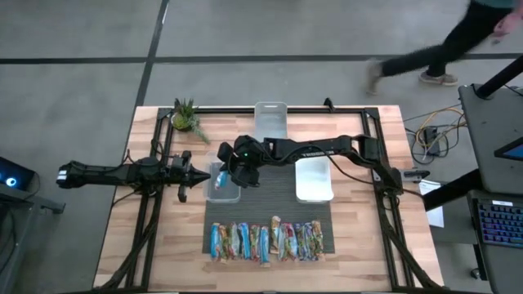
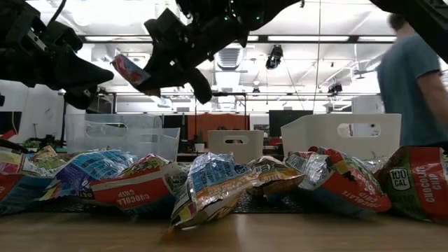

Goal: Pick and place Granola Bars by type
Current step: Put the red granola bar into the transparent bin

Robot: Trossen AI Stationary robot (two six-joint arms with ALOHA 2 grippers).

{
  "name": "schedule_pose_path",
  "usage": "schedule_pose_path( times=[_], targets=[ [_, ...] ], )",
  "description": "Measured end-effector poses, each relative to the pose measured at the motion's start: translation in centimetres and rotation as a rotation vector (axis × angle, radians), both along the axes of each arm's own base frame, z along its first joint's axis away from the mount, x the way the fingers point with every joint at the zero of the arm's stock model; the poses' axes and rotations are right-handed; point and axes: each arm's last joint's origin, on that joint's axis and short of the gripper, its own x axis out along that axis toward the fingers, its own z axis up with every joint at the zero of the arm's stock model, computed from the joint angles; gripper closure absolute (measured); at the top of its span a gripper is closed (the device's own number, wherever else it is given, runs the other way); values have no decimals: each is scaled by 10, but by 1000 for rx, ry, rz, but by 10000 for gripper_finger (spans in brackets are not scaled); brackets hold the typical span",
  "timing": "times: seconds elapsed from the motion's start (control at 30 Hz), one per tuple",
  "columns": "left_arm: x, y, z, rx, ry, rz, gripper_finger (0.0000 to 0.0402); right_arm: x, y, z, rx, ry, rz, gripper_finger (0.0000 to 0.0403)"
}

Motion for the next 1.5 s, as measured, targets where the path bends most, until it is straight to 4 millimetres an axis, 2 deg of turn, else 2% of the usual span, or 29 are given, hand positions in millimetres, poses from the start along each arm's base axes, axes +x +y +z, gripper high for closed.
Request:
schedule_pose_path(
  times=[0.23,0.93,1.27,1.5],
  targets=[
    [0,0,0,0,0,0,402,4,-2,-18,-89,24,52,351],
    [0,0,0,0,0,0,402,7,-10,-20,-110,2,0,349],
    [0,0,0,0,0,0,402,7,-12,-20,-104,4,-8,291],
    [0,0,0,0,0,0,402,6,-12,-20,-99,7,-10,278]
  ],
)
